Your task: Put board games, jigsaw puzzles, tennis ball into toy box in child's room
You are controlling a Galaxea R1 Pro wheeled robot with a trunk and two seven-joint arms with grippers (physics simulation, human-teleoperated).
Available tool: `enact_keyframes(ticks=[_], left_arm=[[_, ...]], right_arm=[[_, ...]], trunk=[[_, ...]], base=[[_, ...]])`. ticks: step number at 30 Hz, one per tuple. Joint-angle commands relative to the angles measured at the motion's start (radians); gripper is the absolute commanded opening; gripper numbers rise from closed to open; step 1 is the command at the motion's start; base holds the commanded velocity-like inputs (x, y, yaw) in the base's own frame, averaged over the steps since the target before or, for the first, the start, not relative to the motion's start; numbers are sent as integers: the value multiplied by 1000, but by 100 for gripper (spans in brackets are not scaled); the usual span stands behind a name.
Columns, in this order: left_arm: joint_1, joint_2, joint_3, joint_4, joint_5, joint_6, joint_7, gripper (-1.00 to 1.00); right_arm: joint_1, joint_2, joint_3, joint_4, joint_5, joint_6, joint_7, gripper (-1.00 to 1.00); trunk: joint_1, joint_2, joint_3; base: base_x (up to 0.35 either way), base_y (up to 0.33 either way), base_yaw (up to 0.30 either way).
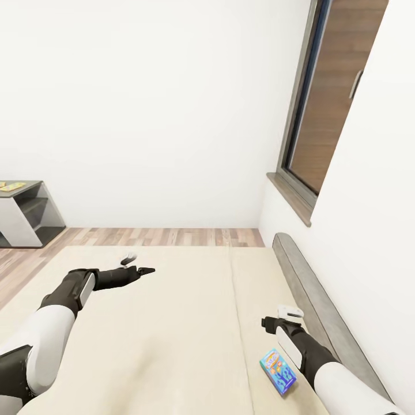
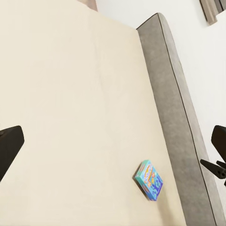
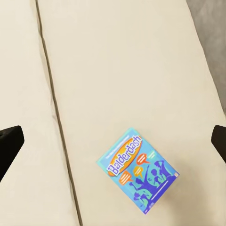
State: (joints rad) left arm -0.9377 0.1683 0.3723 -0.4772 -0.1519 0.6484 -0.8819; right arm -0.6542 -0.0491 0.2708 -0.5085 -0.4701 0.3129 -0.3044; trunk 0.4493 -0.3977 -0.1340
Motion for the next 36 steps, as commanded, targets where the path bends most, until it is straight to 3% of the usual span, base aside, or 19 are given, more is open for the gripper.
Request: enact_keyframes(ticks=[1, 22, 36], left_arm=[[-1, -1, 8, 0, -11, 7, -7, 100], [-1, -1, 8, -1, -11, 7, -7, 100], [-1, -1, 8, -1, -11, 7, -8, 100]], right_arm=[[-1, -1, 8, -2, -8, 5, -8, 100], [-1, -1, 8, -2, -8, 5, -8, 100], [-1, -1, 9, -2, -8, 3, -8, 100]], trunk=[[1, -2, -2], [1, -2, -2], [1, -2, -2]], base=[[0, -3, 0], [0, -74, 0], [0, -169, 0]])
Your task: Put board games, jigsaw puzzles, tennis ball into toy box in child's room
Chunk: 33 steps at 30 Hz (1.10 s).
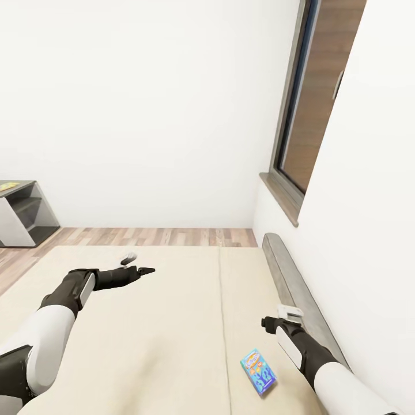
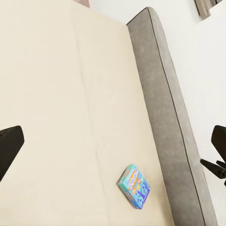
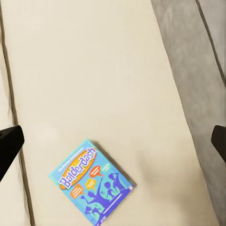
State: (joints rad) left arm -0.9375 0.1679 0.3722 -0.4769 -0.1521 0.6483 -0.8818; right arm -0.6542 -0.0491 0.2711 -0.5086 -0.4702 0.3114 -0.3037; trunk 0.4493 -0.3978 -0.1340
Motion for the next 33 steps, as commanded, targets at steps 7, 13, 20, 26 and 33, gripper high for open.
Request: enact_keyframes(ticks=[7, 13, 20, 26, 33], left_arm=[[-1, -1, 8, -1, -10, 7, -8, 100], [-1, -1, 8, -1, -10, 7, -8, 100], [-2, -1, 8, -1, -10, 7, -8, 100], [-2, -1, 8, -1, -10, 7, -8, 100], [-1, -1, 8, -1, -10, 7, -8, 100]], right_arm=[[-1, -2, 9, -2, -8, 5, -8, 100], [-1, -2, 9, -2, -8, 5, -9, 100], [-1, -2, 9, -2, -8, 5, -9, 100], [-1, -2, 9, -2, -8, 5, -8, 100], [-1, -2, 10, -2, -8, 5, -8, 100]], trunk=[[1, -2, -2], [1, -2, -2], [1, -2, -2], [1, -2, -2], [1, -2, -2]], base=[[0, -15, 0], [0, -43, 0], [0, -189, 0], [0, -37, 0], [0, -7, 0]])
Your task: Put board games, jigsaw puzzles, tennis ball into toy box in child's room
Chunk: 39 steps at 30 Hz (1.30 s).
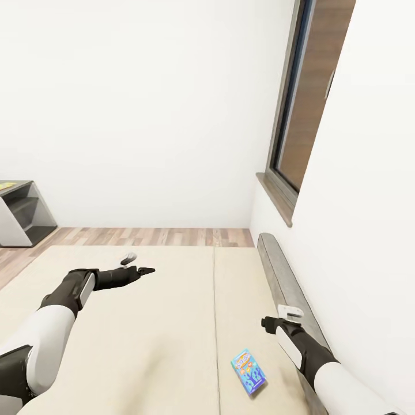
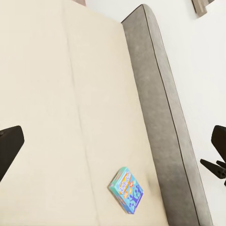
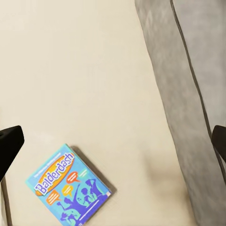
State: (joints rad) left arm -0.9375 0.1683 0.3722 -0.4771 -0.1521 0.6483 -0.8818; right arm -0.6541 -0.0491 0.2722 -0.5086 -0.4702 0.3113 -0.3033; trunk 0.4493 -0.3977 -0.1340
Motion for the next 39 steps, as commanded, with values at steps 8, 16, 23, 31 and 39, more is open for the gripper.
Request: enact_keyframes(ticks=[8, 16, 23, 31, 39], left_arm=[[-1, -1, 8, 0, -10, 7, -8, 100], [-1, -1, 9, -1, -10, 7, -8, 100], [-1, -1, 10, 0, -10, 7, -8, 100], [-1, -1, 9, -1, -10, 7, -8, 100], [-1, -1, 10, -1, -10, 7, -8, 100]], right_arm=[[-1, 0, 16, -3, -8, 6, -8, 100], [-1, 8, 79, -5, -10, 6, -9, 100], [-1, 16, 86, -5, -10, 7, -10, 100], [-1, 17, 90, -4, -11, 11, -10, 100], [-1, 17, 90, -4, -11, 13, -10, 100]], trunk=[[1, -2, -2], [1, -2, -2], [1, -2, -8], [1, -2, -20], [1, -2, -33]], base=[[0, 0, 0], [0, 0, 0], [0, 0, 0], [0, 0, -6], [0, 0, -67]])
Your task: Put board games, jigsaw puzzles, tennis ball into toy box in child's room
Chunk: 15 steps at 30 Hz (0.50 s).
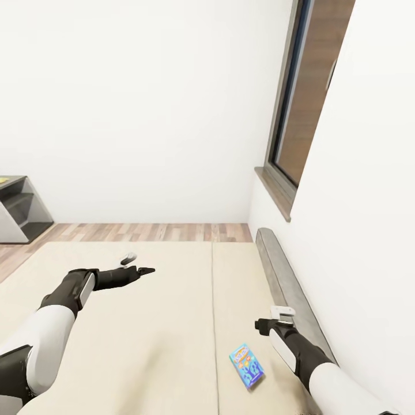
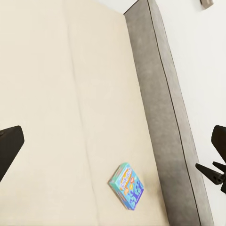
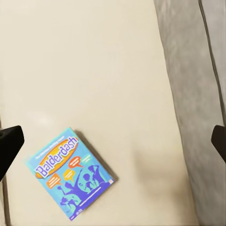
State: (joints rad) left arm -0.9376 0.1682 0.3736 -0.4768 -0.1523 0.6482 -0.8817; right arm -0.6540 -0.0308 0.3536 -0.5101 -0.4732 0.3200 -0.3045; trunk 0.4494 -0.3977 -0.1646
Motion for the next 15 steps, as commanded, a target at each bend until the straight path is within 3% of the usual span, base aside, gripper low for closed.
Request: enact_keyframes(ticks=[1, 10, 15], left_arm=[[-1, -1, 8, -1, -10, 7, -8, 100], [-1, 4, 7, -2, -8, 7, -22, 100], [-1, 9, 6, -2, -10, 24, -101, 100]], right_arm=[[-1, -1, 8, -2, -8, 5, -8, 100], [-1, 0, 8, -2, -8, 9, -8, 100], [-1, 0, 7, -3, -8, 12, -5, 100]], trunk=[[1, -2, -4], [1, -2, -19], [1, -2, -27]], base=[[0, 0, -74], [0, 0, -75], [0, 0, -76]])
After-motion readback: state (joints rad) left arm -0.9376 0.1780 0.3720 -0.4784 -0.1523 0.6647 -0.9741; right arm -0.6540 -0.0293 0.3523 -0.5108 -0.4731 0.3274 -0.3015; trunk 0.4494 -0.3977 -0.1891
